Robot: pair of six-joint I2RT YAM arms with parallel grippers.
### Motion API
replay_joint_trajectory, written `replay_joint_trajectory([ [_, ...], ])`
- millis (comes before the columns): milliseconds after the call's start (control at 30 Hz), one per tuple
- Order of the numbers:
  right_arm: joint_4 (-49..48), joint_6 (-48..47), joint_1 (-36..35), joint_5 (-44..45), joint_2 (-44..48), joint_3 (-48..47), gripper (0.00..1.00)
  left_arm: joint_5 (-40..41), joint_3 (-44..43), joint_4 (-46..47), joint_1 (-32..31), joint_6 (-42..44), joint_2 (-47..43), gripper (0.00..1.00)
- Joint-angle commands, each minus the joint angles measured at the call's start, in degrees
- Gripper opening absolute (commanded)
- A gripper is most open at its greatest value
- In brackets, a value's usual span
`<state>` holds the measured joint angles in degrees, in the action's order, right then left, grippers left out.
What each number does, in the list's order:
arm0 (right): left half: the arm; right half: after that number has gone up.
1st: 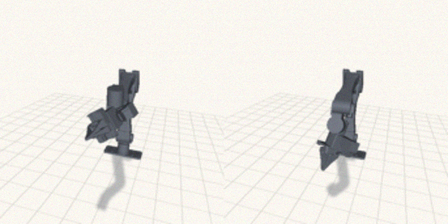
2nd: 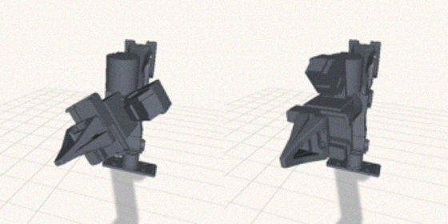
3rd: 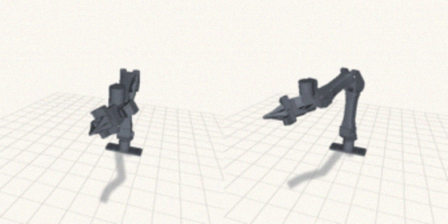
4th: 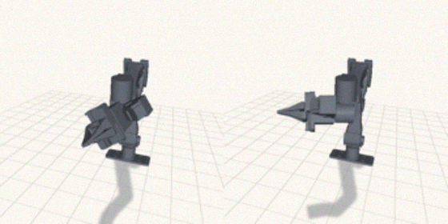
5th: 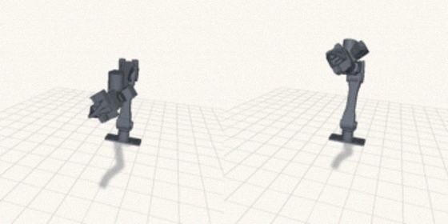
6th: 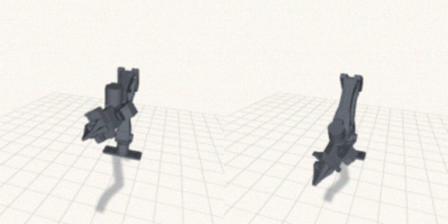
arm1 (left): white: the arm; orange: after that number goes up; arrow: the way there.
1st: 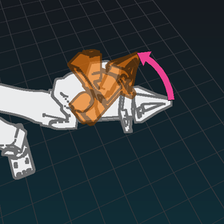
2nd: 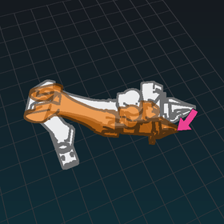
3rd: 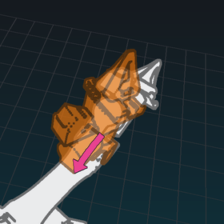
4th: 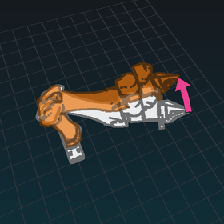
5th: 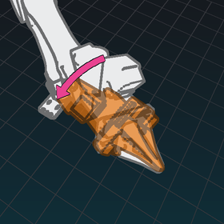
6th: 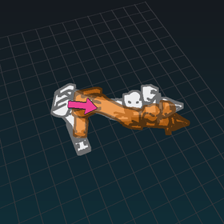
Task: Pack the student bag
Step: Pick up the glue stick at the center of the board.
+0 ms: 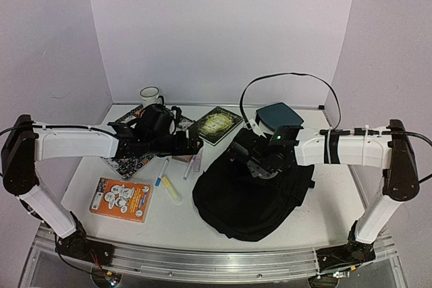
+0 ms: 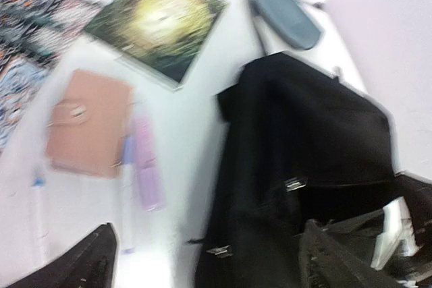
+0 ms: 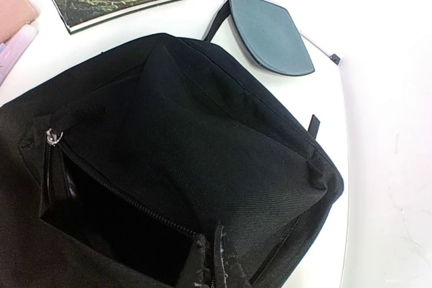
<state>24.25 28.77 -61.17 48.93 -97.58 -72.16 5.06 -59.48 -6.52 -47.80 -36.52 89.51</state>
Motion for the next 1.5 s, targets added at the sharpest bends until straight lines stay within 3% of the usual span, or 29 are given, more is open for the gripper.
replay_joint_trajectory([
  [0, 1.1, 1.2, -0.1, 3.2, 0.0, -2.5, 0.00, 6.2, 3.3, -6.2, 1.4, -0.2, -3.5, 1.00],
  [200, 1.1, 1.0, -0.1, 2.9, 0.0, -2.4, 0.00, 6.6, 0.8, -16.9, 3.0, -1.2, -1.6, 0.99],
  [267, 1.1, 1.1, -0.1, 2.7, 0.0, -2.5, 0.00, 4.6, 0.4, -19.3, 3.0, -3.5, -0.6, 0.92],
  [500, 0.5, 1.5, -0.1, 1.7, -0.1, -2.5, 0.00, -2.3, 3.4, -20.9, 2.8, -10.9, 3.4, 0.77],
  [833, -0.8, 1.2, 0.0, 1.1, 0.1, -1.2, 0.00, -1.5, 3.0, -20.9, 2.7, -15.3, 8.3, 0.65],
  [1233, -1.7, 1.1, -0.1, 0.8, 0.9, 0.2, 0.00, -2.6, 1.9, -22.6, 2.7, -14.1, 16.4, 0.36],
  [1467, -2.1, 0.3, -0.1, 0.3, 0.9, -0.5, 0.00, -3.9, 2.2, -24.1, 2.4, -11.8, 14.0, 0.18],
])
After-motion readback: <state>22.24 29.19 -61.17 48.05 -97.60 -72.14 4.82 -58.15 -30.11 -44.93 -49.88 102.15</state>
